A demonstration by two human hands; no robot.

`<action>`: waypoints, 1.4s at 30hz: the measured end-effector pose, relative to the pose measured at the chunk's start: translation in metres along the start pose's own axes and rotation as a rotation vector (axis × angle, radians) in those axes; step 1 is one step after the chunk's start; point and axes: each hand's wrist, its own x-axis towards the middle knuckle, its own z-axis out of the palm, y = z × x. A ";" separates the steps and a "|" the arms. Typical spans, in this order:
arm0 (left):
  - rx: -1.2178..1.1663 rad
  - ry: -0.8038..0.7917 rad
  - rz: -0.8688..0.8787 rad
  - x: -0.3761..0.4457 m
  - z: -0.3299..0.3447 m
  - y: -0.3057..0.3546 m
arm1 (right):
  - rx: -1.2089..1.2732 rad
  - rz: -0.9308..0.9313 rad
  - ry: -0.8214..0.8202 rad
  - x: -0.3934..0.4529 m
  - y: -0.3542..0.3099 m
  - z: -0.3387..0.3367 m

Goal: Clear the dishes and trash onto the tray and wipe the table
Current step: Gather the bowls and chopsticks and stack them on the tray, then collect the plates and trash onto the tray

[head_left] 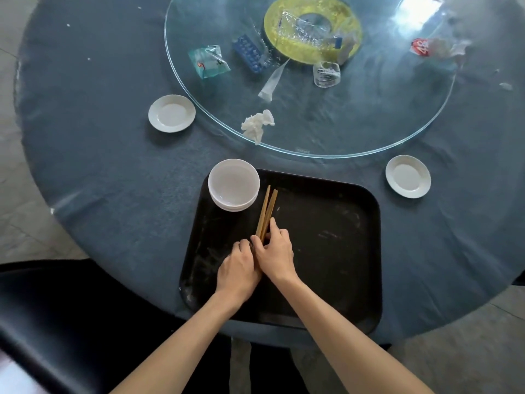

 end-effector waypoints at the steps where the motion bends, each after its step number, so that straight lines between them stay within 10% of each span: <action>1: -0.041 0.018 0.002 0.001 -0.001 -0.003 | 0.007 -0.007 0.010 -0.001 0.001 0.000; 28: -0.217 -0.044 0.085 0.038 -0.065 -0.044 | 0.161 -0.026 -0.119 0.024 -0.004 -0.066; 36: -0.771 0.355 -0.296 0.121 -0.149 -0.062 | 0.346 -0.131 0.101 0.081 -0.084 -0.087; 42: -1.133 0.407 -0.597 0.219 -0.181 -0.096 | 0.371 -0.058 -0.119 0.149 -0.164 -0.049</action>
